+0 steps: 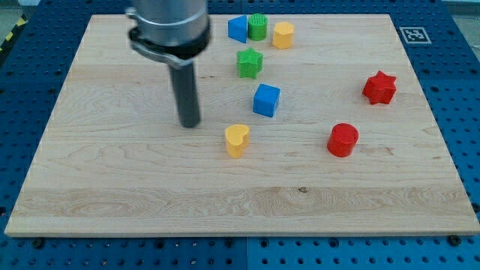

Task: Separate the blue triangle and the green circle

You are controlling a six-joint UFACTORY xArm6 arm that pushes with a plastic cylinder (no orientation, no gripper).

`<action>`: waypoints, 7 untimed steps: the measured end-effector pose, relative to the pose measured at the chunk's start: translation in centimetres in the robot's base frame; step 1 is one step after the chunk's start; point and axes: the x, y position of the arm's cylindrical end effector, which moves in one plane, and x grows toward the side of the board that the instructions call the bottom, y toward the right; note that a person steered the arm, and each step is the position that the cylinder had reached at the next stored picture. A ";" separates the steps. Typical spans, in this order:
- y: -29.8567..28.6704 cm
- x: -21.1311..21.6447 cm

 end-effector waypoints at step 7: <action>15.8 -24.7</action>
